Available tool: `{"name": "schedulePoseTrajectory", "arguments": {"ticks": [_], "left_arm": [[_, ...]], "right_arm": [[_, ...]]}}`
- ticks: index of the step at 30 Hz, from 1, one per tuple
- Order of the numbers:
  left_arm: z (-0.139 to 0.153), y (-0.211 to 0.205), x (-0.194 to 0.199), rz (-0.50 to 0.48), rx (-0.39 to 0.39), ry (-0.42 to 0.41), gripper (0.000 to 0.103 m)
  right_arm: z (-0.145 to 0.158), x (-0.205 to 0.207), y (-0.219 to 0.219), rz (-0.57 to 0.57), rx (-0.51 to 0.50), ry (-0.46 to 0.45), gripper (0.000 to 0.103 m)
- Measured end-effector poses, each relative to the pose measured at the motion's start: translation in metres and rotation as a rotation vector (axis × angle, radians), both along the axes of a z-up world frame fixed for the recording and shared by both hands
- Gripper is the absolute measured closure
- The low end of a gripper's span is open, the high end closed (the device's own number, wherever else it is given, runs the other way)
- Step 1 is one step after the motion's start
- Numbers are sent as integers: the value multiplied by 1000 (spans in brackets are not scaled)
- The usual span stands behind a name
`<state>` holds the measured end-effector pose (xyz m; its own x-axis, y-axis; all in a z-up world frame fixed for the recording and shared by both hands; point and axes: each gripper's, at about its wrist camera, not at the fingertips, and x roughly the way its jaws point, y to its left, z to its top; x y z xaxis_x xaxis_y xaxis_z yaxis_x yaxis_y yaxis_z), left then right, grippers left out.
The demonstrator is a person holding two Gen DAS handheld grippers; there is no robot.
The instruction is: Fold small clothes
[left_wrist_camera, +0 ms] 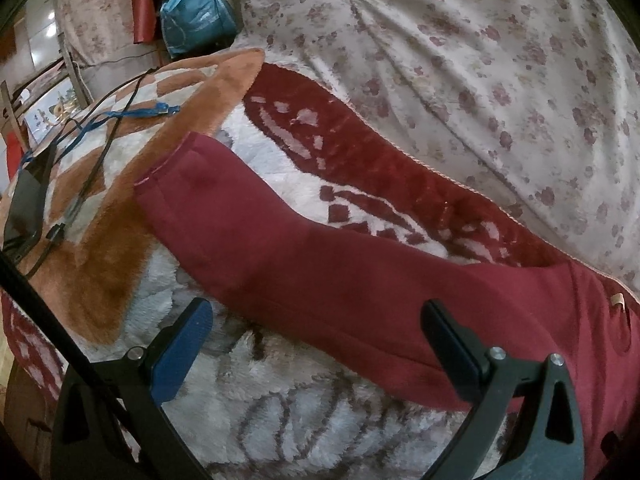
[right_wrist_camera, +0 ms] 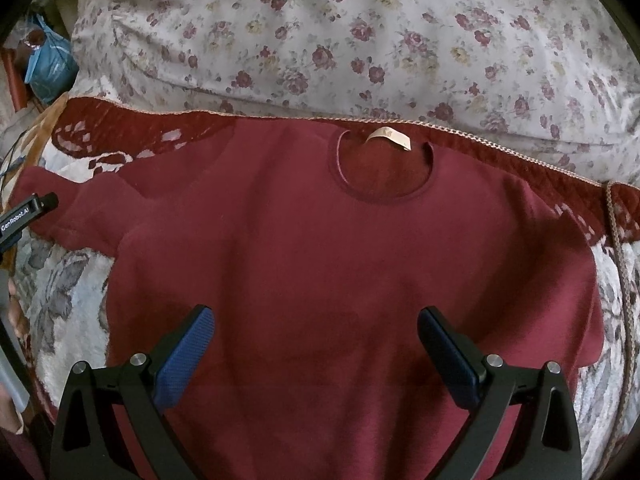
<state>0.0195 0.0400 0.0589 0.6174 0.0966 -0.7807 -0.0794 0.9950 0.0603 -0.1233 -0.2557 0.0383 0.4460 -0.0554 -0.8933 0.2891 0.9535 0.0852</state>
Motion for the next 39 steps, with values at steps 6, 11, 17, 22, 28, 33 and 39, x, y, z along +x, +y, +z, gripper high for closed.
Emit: {"name": "schedulePoseTrajectory", "arguments": {"ticks": [6, 11, 17, 22, 28, 33, 39], "left_arm": [[-1, 4, 1, 10, 8, -1, 0], [-5, 11, 6, 44, 34, 8, 0], [-13, 26, 23, 124, 106, 23, 0], [-19, 34, 45, 141, 159, 22, 1], [-15, 50, 63, 188, 142, 7, 9], [-11, 53, 69, 227, 179, 7, 26], [9, 53, 53, 272, 242, -57, 25]], "right_arm": [[-3, 1, 3, 7, 1, 7, 0], [-5, 1, 2, 6, 9, 16, 0], [-11, 1, 1, 8, 20, 31, 0], [-15, 1, 0, 10, 27, 43, 0], [-16, 1, -3, 8, 34, 51, 0], [-17, 0, -3, 13, 28, 53, 0], [-17, -1, -4, 18, 30, 55, 0]]}}
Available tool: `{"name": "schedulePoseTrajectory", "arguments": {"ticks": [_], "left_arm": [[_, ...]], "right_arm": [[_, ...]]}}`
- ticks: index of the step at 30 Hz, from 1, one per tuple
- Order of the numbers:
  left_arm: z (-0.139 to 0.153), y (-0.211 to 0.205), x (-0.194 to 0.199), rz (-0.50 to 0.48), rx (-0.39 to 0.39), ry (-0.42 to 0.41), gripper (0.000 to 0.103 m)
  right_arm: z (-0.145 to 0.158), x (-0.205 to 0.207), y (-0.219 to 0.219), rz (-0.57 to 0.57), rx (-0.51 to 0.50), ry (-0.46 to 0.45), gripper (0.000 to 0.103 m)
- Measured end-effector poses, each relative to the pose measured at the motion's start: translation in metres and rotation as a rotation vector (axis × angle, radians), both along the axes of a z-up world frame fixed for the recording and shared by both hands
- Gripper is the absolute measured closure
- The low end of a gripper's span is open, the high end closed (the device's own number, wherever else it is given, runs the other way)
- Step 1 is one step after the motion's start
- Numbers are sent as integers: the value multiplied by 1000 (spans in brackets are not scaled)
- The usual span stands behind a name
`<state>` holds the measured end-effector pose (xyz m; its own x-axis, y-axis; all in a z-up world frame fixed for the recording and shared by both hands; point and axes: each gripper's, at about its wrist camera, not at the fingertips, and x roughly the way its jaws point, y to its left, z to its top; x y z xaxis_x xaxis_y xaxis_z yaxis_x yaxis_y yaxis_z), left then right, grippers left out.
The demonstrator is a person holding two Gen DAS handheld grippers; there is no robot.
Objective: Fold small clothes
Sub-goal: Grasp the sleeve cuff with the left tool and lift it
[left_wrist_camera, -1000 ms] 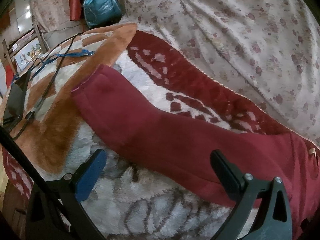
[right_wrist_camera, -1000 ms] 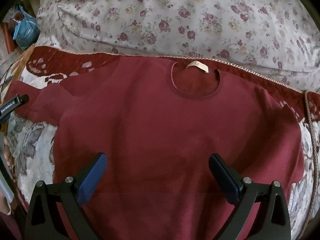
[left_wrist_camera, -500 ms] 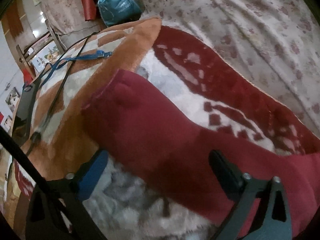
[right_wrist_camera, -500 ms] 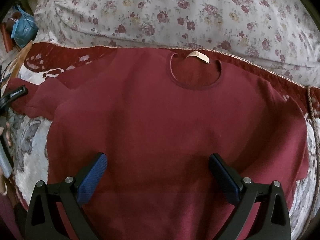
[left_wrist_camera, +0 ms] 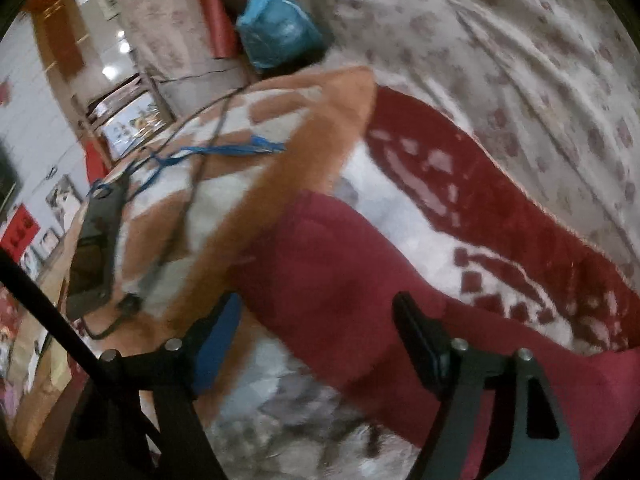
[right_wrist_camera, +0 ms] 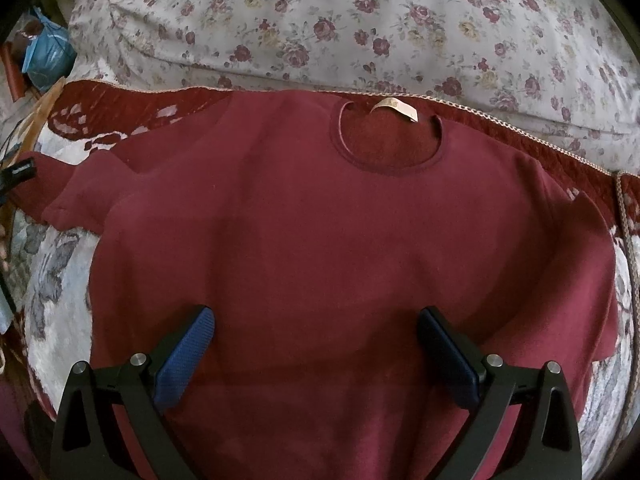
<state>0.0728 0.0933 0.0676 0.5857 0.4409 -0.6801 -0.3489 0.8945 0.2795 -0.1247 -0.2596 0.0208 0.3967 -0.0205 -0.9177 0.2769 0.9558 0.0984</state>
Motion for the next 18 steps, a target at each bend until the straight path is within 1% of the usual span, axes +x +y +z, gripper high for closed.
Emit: {"name": "schedulePoseTrajectory", "arguments": {"ticks": [2, 5, 7, 8, 9, 10, 11, 12, 13, 14, 16, 18], "left_arm": [[5, 5, -1, 19, 2, -8, 16], [1, 15, 9, 35, 0, 15, 16], [-6, 20, 17, 25, -35, 43, 16], [-9, 22, 21, 15, -54, 55, 20], [-11, 21, 22, 8, -54, 54, 24], [-12, 20, 22, 12, -29, 45, 41], [-10, 18, 20, 17, -2, 29, 70], [-7, 18, 18, 10, -5, 19, 85], [-5, 19, 16, -15, -60, 20, 94], [-3, 19, 14, -29, -108, 24, 94], [4, 10, 6, -59, -125, 7, 94], [14, -7, -8, -117, -138, -14, 94]], "right_arm": [[0, 0, -1, -1, 1, -1, 0], [-1, -1, 0, -3, 0, -2, 0], [-1, -2, 1, 0, -2, -3, 0], [-1, -2, 1, 4, -3, -2, 0], [-1, -2, 1, 8, -3, -2, 0], [0, -2, 1, 9, -3, -2, 0], [0, -3, 0, 9, 0, -3, 0], [0, -3, 0, 8, 2, -4, 0], [1, -4, -1, 7, 5, -5, 0], [1, -4, -1, 5, 8, -8, 0], [2, -5, -2, 1, 13, -13, 0], [4, -8, -4, -3, 22, -20, 0]]}}
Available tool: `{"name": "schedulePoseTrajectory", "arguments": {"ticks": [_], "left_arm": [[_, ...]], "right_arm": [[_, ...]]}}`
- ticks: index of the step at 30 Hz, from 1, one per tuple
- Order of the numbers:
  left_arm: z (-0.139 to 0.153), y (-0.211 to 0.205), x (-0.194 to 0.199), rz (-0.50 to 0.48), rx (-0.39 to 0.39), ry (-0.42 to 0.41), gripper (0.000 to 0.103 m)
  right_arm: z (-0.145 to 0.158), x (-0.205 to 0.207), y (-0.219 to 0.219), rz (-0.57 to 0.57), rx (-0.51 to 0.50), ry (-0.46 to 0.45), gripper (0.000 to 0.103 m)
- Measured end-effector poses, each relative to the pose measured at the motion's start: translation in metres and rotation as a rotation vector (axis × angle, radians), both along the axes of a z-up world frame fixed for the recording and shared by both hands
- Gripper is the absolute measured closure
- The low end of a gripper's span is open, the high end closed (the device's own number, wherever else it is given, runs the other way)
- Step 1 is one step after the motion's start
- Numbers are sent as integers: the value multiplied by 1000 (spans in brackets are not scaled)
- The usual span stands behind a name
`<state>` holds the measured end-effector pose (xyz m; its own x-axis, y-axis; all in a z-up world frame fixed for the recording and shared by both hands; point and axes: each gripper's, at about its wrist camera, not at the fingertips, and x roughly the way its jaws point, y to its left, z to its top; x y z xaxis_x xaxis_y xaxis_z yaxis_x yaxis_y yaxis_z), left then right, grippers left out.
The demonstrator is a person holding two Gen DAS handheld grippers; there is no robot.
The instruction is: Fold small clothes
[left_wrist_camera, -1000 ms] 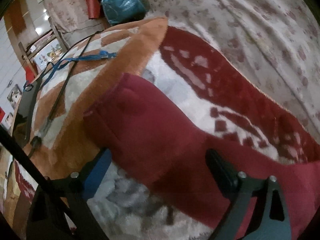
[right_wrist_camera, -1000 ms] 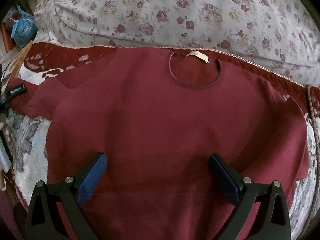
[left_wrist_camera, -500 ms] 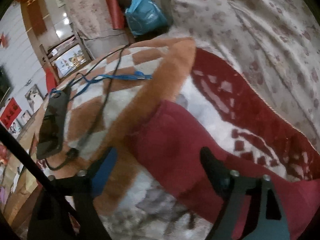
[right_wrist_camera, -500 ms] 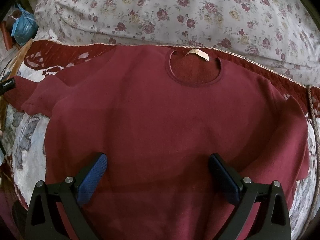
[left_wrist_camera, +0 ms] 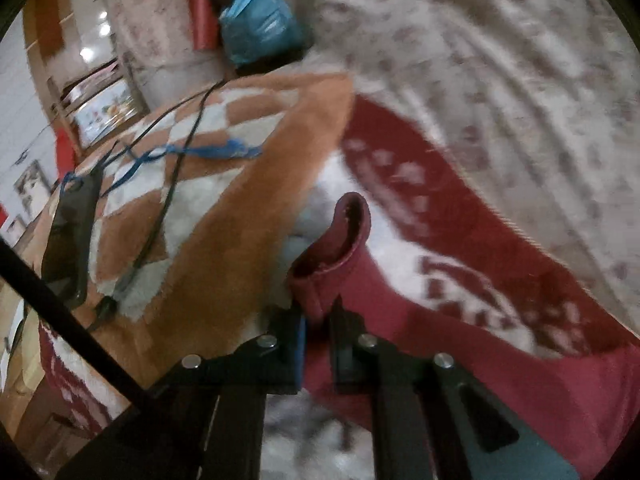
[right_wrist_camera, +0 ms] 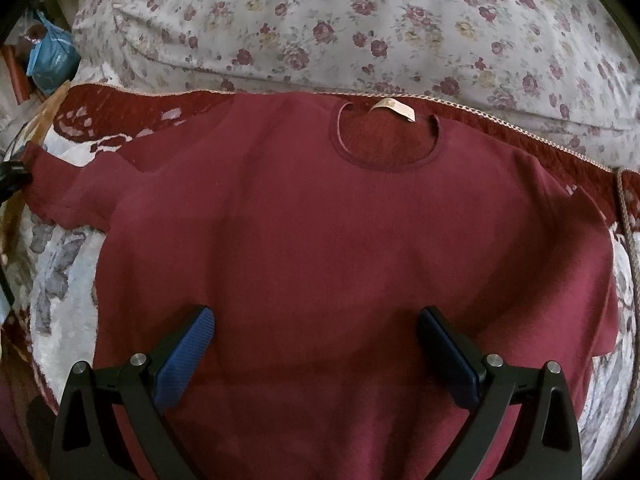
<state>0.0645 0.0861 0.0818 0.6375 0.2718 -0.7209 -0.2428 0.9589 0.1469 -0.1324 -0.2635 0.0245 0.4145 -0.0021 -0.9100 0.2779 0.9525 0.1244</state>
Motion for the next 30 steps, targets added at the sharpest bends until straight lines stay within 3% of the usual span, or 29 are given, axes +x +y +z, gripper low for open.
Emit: {"name": "schedulePoseTrajectory", "arguments": {"ticks": [13, 20, 30], "left_arm": [[40, -144, -74, -316, -49, -52, 94], [55, -212, -113, -471, -84, -58, 94], [45, -303, -161, -655, -104, -15, 94]], "right_arm": [[26, -27, -23, -34, 34, -64, 0], [47, -51, -67, -132, 23, -112, 0], [50, -86, -132, -268, 36, -131, 0]]}}
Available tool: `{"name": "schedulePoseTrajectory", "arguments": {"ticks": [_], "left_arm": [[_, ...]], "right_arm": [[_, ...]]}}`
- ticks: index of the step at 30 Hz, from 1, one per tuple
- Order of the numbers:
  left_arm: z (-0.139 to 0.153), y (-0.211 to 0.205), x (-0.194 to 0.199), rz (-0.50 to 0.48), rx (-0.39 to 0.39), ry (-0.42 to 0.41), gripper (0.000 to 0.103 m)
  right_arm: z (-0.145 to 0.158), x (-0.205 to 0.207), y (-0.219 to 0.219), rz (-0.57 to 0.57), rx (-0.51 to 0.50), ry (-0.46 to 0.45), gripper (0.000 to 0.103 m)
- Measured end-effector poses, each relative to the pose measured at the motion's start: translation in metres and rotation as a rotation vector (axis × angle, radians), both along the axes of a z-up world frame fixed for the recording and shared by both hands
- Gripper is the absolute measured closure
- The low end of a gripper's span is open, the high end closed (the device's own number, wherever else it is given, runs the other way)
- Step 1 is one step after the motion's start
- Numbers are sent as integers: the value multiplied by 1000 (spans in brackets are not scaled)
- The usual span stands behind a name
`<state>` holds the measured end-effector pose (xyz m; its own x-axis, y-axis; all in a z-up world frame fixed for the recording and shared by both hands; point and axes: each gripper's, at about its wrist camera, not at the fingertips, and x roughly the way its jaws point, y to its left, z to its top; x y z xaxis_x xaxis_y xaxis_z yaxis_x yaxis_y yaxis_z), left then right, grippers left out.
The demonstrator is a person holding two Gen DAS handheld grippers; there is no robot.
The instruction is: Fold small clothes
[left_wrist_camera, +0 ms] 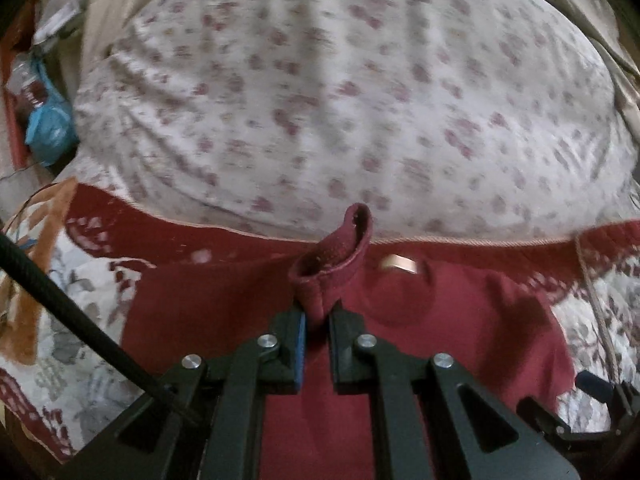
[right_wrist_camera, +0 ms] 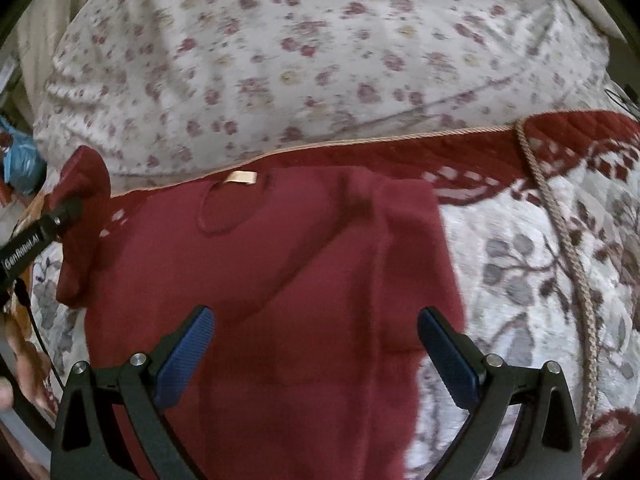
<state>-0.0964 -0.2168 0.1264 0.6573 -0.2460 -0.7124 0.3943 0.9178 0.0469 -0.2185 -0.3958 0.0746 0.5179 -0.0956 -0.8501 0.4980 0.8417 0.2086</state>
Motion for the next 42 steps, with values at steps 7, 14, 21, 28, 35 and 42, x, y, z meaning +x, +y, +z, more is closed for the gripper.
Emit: {"name": "schedulePoseTrajectory", "arguments": {"ticks": [7, 14, 21, 28, 35, 42], "left_arm": [[-29, -39, -13, -90, 5, 80, 94], [-69, -53, -18, -187, 10, 214, 47], [-38, -13, -21, -200, 35, 157, 29], [-16, 84, 6, 22, 92, 13, 22], [-35, 151, 45, 258, 43, 6, 22], [-47, 190, 69, 382, 23, 35, 22]], "right_arm": [[-10, -10, -20, -40, 19, 15, 0], [-14, -12, -26, -60, 35, 18, 0], [-10, 4, -13, -6, 51, -16, 0], [-18, 47, 28, 165, 46, -54, 2], [-51, 104, 34, 212, 61, 22, 39], [-33, 119, 54, 309, -74, -36, 97]]}}
